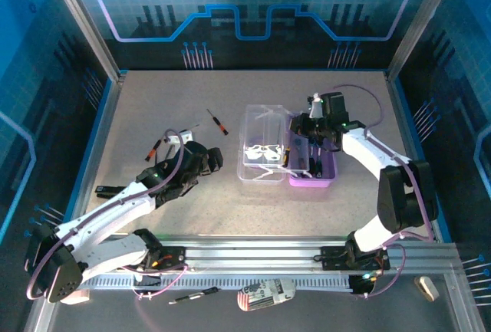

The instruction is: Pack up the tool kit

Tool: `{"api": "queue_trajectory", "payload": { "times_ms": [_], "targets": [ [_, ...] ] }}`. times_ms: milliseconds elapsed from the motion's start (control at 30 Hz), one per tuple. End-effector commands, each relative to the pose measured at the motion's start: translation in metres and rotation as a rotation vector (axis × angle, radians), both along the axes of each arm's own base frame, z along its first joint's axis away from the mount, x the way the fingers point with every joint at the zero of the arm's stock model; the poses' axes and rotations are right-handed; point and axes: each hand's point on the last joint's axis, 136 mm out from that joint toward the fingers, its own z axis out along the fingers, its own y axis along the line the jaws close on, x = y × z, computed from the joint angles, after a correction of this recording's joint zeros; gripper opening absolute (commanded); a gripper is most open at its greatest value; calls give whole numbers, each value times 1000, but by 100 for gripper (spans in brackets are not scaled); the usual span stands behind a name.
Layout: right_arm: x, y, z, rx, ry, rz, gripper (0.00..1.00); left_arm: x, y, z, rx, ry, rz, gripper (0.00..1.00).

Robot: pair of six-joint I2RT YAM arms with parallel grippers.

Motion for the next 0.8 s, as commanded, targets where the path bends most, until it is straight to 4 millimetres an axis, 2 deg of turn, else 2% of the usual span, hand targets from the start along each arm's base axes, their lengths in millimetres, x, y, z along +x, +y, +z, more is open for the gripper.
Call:
{"api": "queue_trajectory", "payload": {
  "times_ms": [0, 333, 567, 767],
  "targets": [
    [4, 8, -2, 10, 9, 27, 15, 0, 2, -3, -6, 21, 9, 99],
    [10, 12, -9, 26, 37, 23, 15, -1, 3, -2, 0, 27, 9, 99],
    [5, 5, 17, 11, -24, 5, 17, -1, 13, -5, 19, 25, 38, 99],
    [-9, 0, 38, 3, -83, -15, 27, 0, 42, -12, 48, 55, 140, 99]
  ]
}}
